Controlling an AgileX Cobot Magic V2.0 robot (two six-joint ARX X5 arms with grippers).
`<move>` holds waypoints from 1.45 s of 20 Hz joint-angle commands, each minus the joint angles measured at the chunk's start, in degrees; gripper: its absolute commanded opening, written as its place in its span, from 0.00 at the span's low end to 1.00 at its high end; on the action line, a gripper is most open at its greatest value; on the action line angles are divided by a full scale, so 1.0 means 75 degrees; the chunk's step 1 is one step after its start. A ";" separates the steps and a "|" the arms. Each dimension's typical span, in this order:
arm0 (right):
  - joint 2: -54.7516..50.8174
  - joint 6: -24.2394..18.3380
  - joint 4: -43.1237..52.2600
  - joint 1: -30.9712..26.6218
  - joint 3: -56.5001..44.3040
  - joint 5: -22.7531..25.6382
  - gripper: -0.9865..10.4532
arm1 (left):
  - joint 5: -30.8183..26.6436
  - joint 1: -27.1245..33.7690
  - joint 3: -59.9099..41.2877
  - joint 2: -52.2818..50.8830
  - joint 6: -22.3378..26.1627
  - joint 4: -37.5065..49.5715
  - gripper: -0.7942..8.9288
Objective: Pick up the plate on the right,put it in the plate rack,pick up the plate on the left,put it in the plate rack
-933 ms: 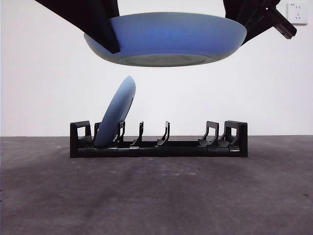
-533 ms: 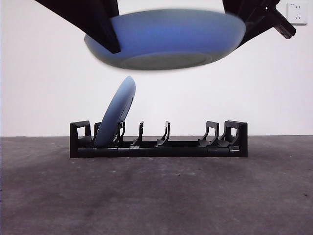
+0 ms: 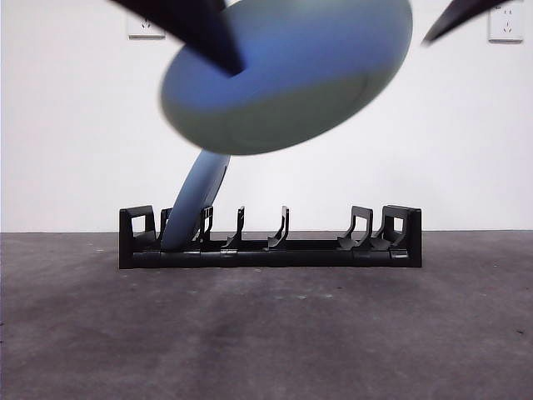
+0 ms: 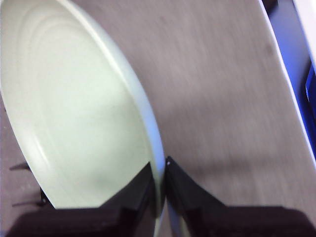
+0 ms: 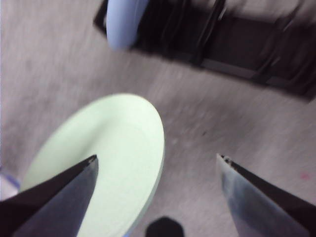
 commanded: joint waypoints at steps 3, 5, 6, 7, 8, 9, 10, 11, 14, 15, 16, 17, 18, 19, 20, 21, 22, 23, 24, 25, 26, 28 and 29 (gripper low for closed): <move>-0.0927 -0.0073 0.0015 -0.0006 0.0315 0.0562 0.45 | 0.1029 0.0498 -0.0044 0.0003 -0.2235 0.1923 0.07; -0.1437 -0.0070 -0.0029 -0.0003 0.0323 0.0627 0.44 | 0.1483 0.0883 -0.0044 0.0050 -0.3348 0.3115 0.07; -0.1687 -0.0064 -0.0102 -0.0003 0.0323 0.0627 0.44 | 0.1679 0.1105 -0.0044 0.0117 -0.3934 0.3797 0.07; -0.1891 -0.0070 -0.0216 -0.0003 0.0323 0.0627 0.44 | 0.1769 0.1300 -0.0044 0.0192 -0.4406 0.4334 0.07; -0.2066 -0.0073 -0.0361 -0.0003 0.0323 0.0624 0.44 | 0.1786 0.1486 -0.0044 0.0289 -0.4739 0.4771 0.07; -0.2215 -0.0076 -0.0527 -0.0003 0.0323 0.0621 0.44 | 0.1784 0.1649 -0.0044 0.0391 -0.4972 0.5103 0.07; -0.2343 -0.0085 -0.0726 -0.0003 0.0323 0.0621 0.44 | 0.1784 0.1784 -0.0044 0.0530 -0.5135 0.5371 0.07; -0.2439 -0.0090 -0.0947 0.0000 0.0323 0.0595 0.44 | 0.1784 0.1912 -0.0044 0.0679 -0.5272 0.5595 0.07; -0.2637 -0.0169 -0.1603 0.0003 0.0323 0.0119 0.44 | 0.1781 0.2238 -0.0044 0.1221 -0.5630 0.6167 0.07; -0.2684 -0.0189 -0.1789 0.0003 0.0323 -0.0058 0.44 | 0.1775 0.2308 -0.0044 0.1428 -0.5680 0.6379 0.07; -0.2751 -0.0268 -0.1964 0.0003 0.0323 -0.0198 0.44 | 0.1746 0.2387 -0.0041 0.1623 -0.5692 0.6560 0.08; -0.2806 -0.0312 -0.2136 0.0003 0.0323 -0.0274 0.44 | 0.1711 0.2465 -0.0026 0.1842 -0.5692 0.6723 0.07; -0.2847 -0.0312 -0.2261 0.0003 0.0323 -0.0274 0.44 | 0.1667 0.2530 -0.0020 0.2008 -0.5692 0.6846 0.07; -0.2908 -0.0321 -0.2393 0.0003 0.0323 -0.0274 0.44 | 0.1664 0.2617 -0.0017 0.2171 -0.5694 0.6956 0.07; -0.2981 -0.0323 -0.2486 0.0003 0.0323 -0.0271 0.44 | 0.1664 0.2702 -0.0006 0.2343 -0.5700 0.7061 0.07; -0.3069 -0.0318 -0.2509 0.0003 0.0323 -0.0274 0.44 | 0.1661 0.2809 0.0058 0.2544 -0.5703 0.7087 0.07; -0.3144 -0.0315 -0.2509 0.0003 0.0323 -0.0274 0.44 | 0.1661 0.2906 0.0131 0.2707 -0.5709 0.7105 0.07; -0.3217 -0.0306 -0.2512 0.0003 0.0323 -0.0274 0.44 | 0.1661 0.3010 0.0265 0.2946 -0.5744 0.7108 0.07; -0.3270 -0.0300 -0.2512 0.0003 0.0323 -0.0274 0.44 | 0.1667 0.3101 0.0405 0.3142 -0.5811 0.7105 0.07; -0.3322 -0.0280 -0.2515 0.0003 0.0323 -0.0277 0.44 | 0.1702 0.3188 0.0580 0.3348 -0.5834 0.7105 0.07; -0.3363 -0.0280 -0.2515 0.0003 0.0323 -0.0283 0.44 | 0.1699 0.3223 0.0758 0.3564 -0.5831 0.7105 0.07; -0.3369 -0.0280 -0.2518 0.0003 0.0323 -0.0309 0.44 | 0.1696 0.3258 0.1084 0.3931 -0.5831 0.7090 0.07; -0.3375 -0.0280 -0.2518 0.0003 0.0323 -0.0306 0.44 | 0.1693 0.3258 0.1224 0.4109 -0.5831 0.7090 0.07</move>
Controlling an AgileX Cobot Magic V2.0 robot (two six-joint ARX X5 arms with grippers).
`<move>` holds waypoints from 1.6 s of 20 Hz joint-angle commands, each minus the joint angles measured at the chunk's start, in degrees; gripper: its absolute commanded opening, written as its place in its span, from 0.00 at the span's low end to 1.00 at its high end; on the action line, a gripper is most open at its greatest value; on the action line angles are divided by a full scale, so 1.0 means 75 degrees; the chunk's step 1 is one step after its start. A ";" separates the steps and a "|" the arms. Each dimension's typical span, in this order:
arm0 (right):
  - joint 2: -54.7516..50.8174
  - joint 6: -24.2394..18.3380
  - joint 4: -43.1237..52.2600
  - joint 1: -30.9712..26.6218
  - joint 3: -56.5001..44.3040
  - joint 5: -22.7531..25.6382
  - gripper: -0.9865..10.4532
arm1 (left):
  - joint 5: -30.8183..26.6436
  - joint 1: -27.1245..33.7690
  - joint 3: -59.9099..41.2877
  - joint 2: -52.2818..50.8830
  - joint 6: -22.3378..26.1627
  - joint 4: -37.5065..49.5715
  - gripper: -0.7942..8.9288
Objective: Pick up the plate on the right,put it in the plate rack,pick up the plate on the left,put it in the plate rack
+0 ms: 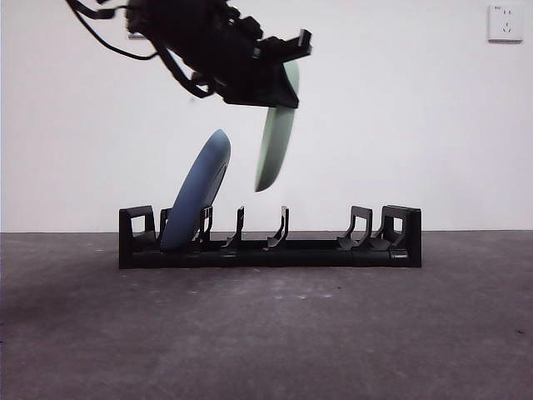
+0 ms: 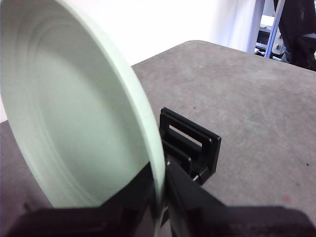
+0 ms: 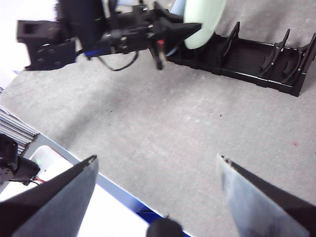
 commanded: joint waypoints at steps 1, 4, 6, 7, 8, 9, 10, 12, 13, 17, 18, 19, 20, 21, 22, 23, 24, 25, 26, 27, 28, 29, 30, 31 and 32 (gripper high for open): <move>0.0003 -0.0050 -0.0178 0.0003 0.0003 -0.0047 0.44 | 0.0003 -0.0003 0.0239 0.0353 -0.0041 0.0163 0.07; 0.0003 -0.0087 -0.0178 0.0003 0.0003 -0.0047 0.44 | -0.0085 0.0017 0.0268 0.0699 -0.0050 0.0175 0.07; 0.0003 -0.0122 -0.0178 0.0003 0.0003 -0.0047 0.44 | -0.0076 0.0082 0.0268 0.0898 -0.0070 0.0169 0.07; 0.0003 -0.0128 -0.0178 0.0003 0.0003 -0.0047 0.44 | -0.0085 0.0096 0.0268 0.0944 -0.0070 0.0160 0.07; 0.0003 -0.0131 -0.0178 0.0003 0.0003 -0.0047 0.44 | -0.0090 0.0114 0.0268 0.1011 -0.0067 0.0172 0.07; 0.0003 -0.0131 -0.0178 0.0003 0.0003 -0.0044 0.44 | -0.0178 0.0131 0.0268 0.1037 -0.0064 0.0166 0.07; 0.0003 -0.0134 -0.0178 0.0003 0.0003 -0.0047 0.44 | -0.0274 0.0137 0.0268 0.1064 -0.0064 0.0163 0.07; 0.0000 -0.0134 -0.0178 0.0003 0.0003 -0.0047 0.44 | -0.0280 0.0178 0.0268 0.1137 -0.0064 0.0163 0.07; -0.0003 -0.0134 -0.0178 0.0003 0.0003 -0.0050 0.44 | -0.0277 0.0201 0.0268 0.1157 -0.0041 0.0099 0.07; -0.0041 -0.0131 -0.0178 0.0003 0.0003 -0.0055 0.44 | -0.0256 0.0227 0.0268 0.1408 0.0020 -0.0114 0.07; -0.0041 -0.0131 -0.0178 0.0003 0.0003 -0.0055 0.44 | -0.0256 0.0227 0.0268 0.1454 0.0026 -0.0160 0.07; -0.0047 -0.0131 -0.0178 0.0003 0.0003 -0.0076 0.44 | -0.0256 0.0227 0.0268 0.1510 0.0026 -0.0146 0.07; -0.0047 -0.0128 -0.0181 0.0003 0.0000 -0.0073 0.44 | -0.0262 0.0227 0.0268 0.1512 0.0029 -0.0169 0.07; -0.0047 -0.0128 -0.0178 0.0003 0.0000 -0.0073 0.44 | -0.0286 0.0227 0.0268 0.1512 0.0026 -0.0166 0.07; -0.0050 -0.0131 -0.0178 0.0003 0.0000 -0.0073 0.44 | -0.0294 0.0227 0.0268 0.1512 0.0026 -0.0160 0.08; -0.0050 -0.0131 -0.0181 0.0003 0.0000 -0.0070 0.44 | -0.0274 0.0227 0.0268 0.1512 0.0026 -0.0178 0.08; -0.0050 -0.0131 -0.0178 0.0003 0.0000 -0.0070 0.44 | -0.0254 0.0227 0.0268 0.1512 0.0023 -0.0248 0.08; -0.0050 -0.0134 -0.0178 0.0003 0.0000 -0.0070 0.44 | -0.0245 0.0227 0.0268 0.1512 0.0023 -0.0335 0.09; -0.0050 -0.0137 -0.0178 0.0003 0.0000 -0.0070 0.44 | -0.0216 0.0224 0.0268 0.1512 0.0023 -0.0425 0.13; -0.0050 -0.0143 -0.0178 0.0003 0.0000 -0.0070 0.44 | -0.0192 0.0210 0.0268 0.1512 0.0020 -0.0501 0.19; -0.0050 -0.0163 -0.0178 0.0003 0.0000 -0.0070 0.44 | -0.0187 0.0192 0.0268 0.1512 0.0012 -0.0548 0.24; -0.0050 -0.0169 -0.0178 0.0003 0.0000 -0.0070 0.44 | -0.0149 0.0184 0.0268 0.1510 -0.0029 -0.0562 0.25; -0.0050 -0.0178 -0.0178 0.0003 0.0000 -0.0073 0.44 | -0.0067 0.0163 0.0268 0.1507 -0.0035 -0.0568 0.25; -0.0050 -0.0189 -0.0181 0.0003 0.0000 -0.0070 0.44 | 0.0041 0.0152 0.0268 0.1501 -0.0041 -0.0565 0.25; -0.0050 -0.0189 -0.0178 0.0003 0.0000 -0.0070 0.44 | 0.0093 0.0149 0.0268 0.1492 -0.0064 -0.0571 0.25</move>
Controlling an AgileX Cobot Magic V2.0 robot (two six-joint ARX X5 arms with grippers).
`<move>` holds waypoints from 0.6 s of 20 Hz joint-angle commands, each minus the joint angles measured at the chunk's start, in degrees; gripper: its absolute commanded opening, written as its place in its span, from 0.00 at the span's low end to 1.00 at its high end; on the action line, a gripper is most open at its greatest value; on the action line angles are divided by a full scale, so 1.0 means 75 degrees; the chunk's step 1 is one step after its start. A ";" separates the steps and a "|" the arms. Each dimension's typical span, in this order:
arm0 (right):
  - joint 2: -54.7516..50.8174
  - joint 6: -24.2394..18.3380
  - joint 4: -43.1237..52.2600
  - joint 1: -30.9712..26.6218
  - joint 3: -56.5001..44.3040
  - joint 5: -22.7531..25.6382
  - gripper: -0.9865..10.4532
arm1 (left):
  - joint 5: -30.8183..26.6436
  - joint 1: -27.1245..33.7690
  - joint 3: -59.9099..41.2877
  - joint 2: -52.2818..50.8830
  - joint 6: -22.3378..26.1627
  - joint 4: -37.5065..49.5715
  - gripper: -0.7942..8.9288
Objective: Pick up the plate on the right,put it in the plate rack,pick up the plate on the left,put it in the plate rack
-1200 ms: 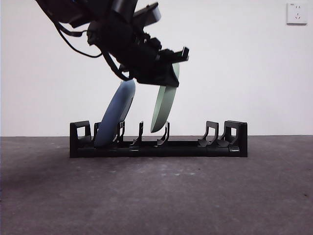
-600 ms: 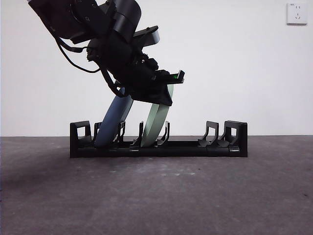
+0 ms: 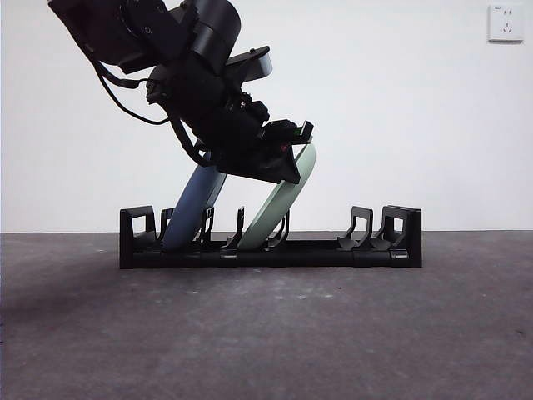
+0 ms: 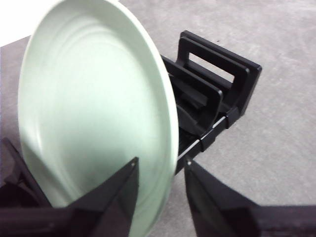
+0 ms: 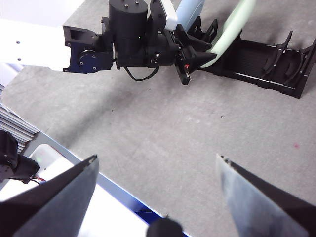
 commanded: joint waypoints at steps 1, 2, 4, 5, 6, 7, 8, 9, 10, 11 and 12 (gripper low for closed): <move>-0.0023 -0.0082 -0.0178 0.0003 0.0000 -0.0029 0.44 | 0.0239 -0.0070 -0.0026 0.0125 -0.0146 -0.0085 0.25; -0.0023 -0.0082 -0.0178 0.0003 0.0000 -0.0029 0.44 | 0.0239 -0.0108 -0.0026 0.0114 -0.0175 -0.0093 0.25; -0.0023 -0.0085 -0.0178 0.0003 0.0000 -0.0029 0.44 | 0.0236 -0.0146 -0.0026 0.0015 -0.0286 -0.0134 0.25; -0.0023 -0.0087 -0.0178 0.0003 0.0000 -0.0029 0.44 | 0.0236 -0.0175 -0.0026 -0.0085 -0.0280 -0.0184 0.25; -0.0023 -0.0093 -0.0178 0.0003 0.0000 -0.0029 0.44 | 0.0236 -0.0210 -0.0026 -0.0221 -0.0277 -0.0227 0.25; -0.0023 -0.0128 -0.0181 0.0003 0.0000 -0.0029 0.44 | 0.0233 -0.0242 -0.0026 -0.0376 -0.0274 -0.0259 0.25; -0.0020 -0.0143 -0.0178 0.0003 0.0000 -0.0029 0.44 | 0.0233 -0.0256 -0.0026 -0.0577 -0.0274 -0.0350 0.25; -0.0020 -0.0149 -0.0178 0.0003 0.0000 -0.0029 0.44 | 0.0227 -0.0259 -0.0026 -0.0804 -0.0271 -0.0484 0.25; -0.0020 -0.0169 -0.0178 0.0003 0.0000 -0.0026 0.44 | 0.0227 -0.0265 -0.0026 -0.1020 -0.0236 -0.0612 0.25; -0.0020 -0.0172 -0.0178 0.0003 0.0000 -0.0026 0.44 | 0.0201 -0.0262 -0.0026 -0.1262 -0.0213 -0.0772 0.25; -0.0020 -0.0178 -0.0178 0.0003 0.0000 -0.0026 0.44 | 0.0201 -0.0262 -0.0026 -0.1530 -0.0213 -0.0973 0.25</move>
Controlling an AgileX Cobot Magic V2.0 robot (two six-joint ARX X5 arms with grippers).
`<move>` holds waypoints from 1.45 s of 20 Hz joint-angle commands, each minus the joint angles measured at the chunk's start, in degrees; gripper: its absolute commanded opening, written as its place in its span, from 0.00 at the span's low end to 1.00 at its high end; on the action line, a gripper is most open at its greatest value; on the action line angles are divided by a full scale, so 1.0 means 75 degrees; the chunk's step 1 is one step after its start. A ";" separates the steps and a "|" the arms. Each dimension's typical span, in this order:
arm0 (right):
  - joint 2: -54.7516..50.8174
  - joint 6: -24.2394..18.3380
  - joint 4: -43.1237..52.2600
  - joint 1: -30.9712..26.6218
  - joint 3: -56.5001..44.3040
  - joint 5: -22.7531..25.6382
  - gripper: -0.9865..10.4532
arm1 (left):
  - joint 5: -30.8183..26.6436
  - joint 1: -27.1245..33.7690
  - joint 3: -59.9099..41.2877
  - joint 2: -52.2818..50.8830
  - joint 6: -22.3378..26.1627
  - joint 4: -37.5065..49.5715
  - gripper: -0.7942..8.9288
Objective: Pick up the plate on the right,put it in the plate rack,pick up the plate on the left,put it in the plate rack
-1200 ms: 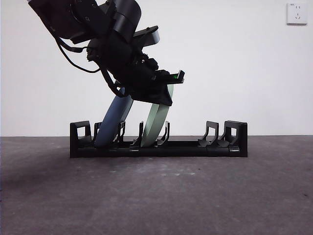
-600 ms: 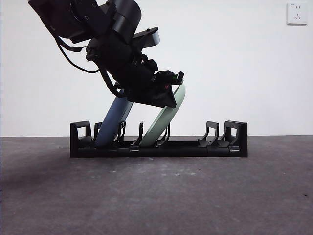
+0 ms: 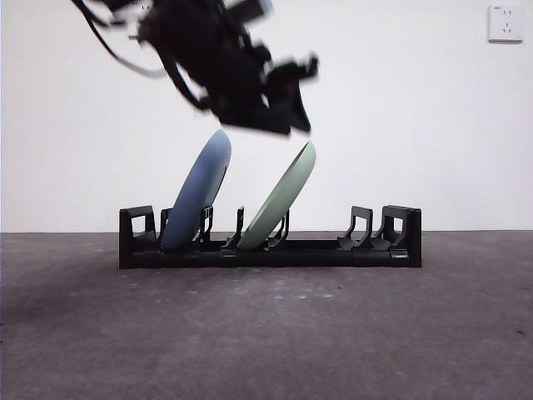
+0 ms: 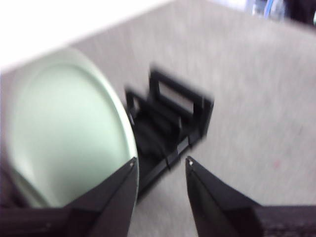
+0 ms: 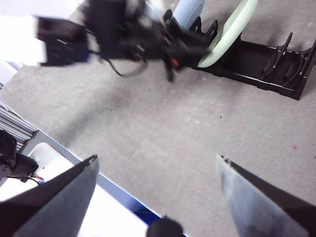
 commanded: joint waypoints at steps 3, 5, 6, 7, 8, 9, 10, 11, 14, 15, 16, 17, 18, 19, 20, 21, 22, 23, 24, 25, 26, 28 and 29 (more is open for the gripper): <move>-0.0020 -0.0090 -0.0178 0.0003 0.0000 -0.0029 0.44 | 0.0026 -0.0006 -0.0026 -0.1110 -0.0041 -0.1145 0.25; -0.0017 -0.0096 -0.0178 0.0003 0.0000 -0.0026 0.44 | 0.0041 -0.0067 -0.0026 -0.1851 -0.0044 -0.2069 0.25; -0.0017 -0.0117 -0.0178 0.0003 0.0000 -0.0029 0.44 | 0.0044 -0.0119 -0.0026 -0.2180 -0.0047 -0.2468 0.25; -0.0017 -0.0131 -0.0178 0.0003 0.0000 -0.0026 0.44 | 0.0047 -0.0160 -0.0026 -0.2661 -0.0047 -0.3019 0.25; -0.0017 -0.0143 -0.0178 0.0003 0.0000 -0.0026 0.44 | 0.0047 -0.0192 -0.0026 -0.3037 -0.0047 -0.3445 0.25; -0.0006 -0.0178 -0.0178 0.0003 0.0000 -0.0026 0.44 | 0.0082 -0.0224 -0.0026 -0.3538 -0.0058 -0.3984 0.25; -0.0003 -0.0245 -0.0178 0.0003 0.0000 -0.0023 0.44 | 0.0178 -0.0256 -0.0026 -0.3984 -0.0085 -0.4468 0.25; -0.0003 -0.0265 -0.0178 0.0003 0.0000 -0.0026 0.44 | 0.0219 -0.0294 -0.0026 -0.4438 -0.0087 -0.4919 0.25; -0.0003 -0.0283 -0.0178 0.0003 -0.0009 -0.0029 0.44 | 0.0577 -0.0306 -0.0026 -0.5651 -0.0312 -0.5992 0.25; -0.0003 -0.0283 -0.0178 0.0003 -0.0023 -0.0029 0.44 | 0.0650 -0.0306 -0.0026 -0.6053 -0.0364 -0.6344 0.25; -0.0003 -0.0283 -0.0181 0.0003 -0.0041 -0.0026 0.44 | 0.0723 -0.0306 -0.0026 -0.6356 -0.0364 -0.6627 0.25; -0.0003 -0.0283 -0.0181 0.0003 -0.0050 -0.0026 0.44 | 0.0729 -0.0306 -0.0026 -0.6677 -0.0364 -0.6953 0.25; -0.0003 -0.0286 -0.0181 0.0003 -0.0055 -0.0029 0.44 | 0.0726 -0.0306 -0.0026 -0.6916 -0.0364 -0.7216 0.25; -0.0003 -0.0286 -0.0181 0.0003 -0.0064 -0.0029 0.44 | 0.0726 -0.0306 -0.0026 -0.7146 -0.0364 -0.7487 0.25; -0.0003 -0.0286 -0.0181 0.0003 -0.0082 -0.0032 0.44 | 0.0726 -0.0303 -0.0026 -0.7306 -0.0364 -0.7662 0.25; -0.0003 -0.0286 -0.0181 0.0003 -0.0096 -0.0032 0.44 | 0.0726 -0.0306 -0.0026 -0.7472 -0.0364 -0.7822 0.25; -0.0003 -0.0286 -0.0181 0.0003 -0.0108 -0.0035 0.44 | 0.0726 -0.0303 -0.0026 -0.7571 -0.0364 -0.7895 0.25; -0.0003 -0.0286 -0.0181 0.0003 -0.0152 -0.0041 0.44 | 0.0726 -0.0306 -0.0026 -0.7644 -0.0364 -0.7930 0.25; -0.0003 -0.0286 -0.0181 0.0003 -0.0201 -0.0038 0.44 | 0.0726 -0.0306 -0.0026 -0.7688 -0.0364 -0.7936 0.24; -0.0003 -0.0286 -0.0181 0.0003 -0.0251 -0.0041 0.44 | 0.0726 -0.0303 -0.0026 -0.7688 -0.0364 -0.7938 0.24; -0.0003 -0.0286 -0.0181 0.0003 -0.0303 -0.0064 0.44 | 0.0726 -0.0306 -0.0026 -0.7685 -0.0364 -0.7944 0.24; -0.0003 -0.0286 -0.0181 0.0003 -0.0370 -0.0262 0.40 | 0.0726 -0.0306 -0.0026 -0.7656 -0.0361 -0.7944 0.19; -0.0003 -0.0335 -0.0181 0.0003 -0.0402 -0.0399 0.29 | 0.0729 -0.0306 -0.0026 -0.7627 -0.0358 -0.7944 0.08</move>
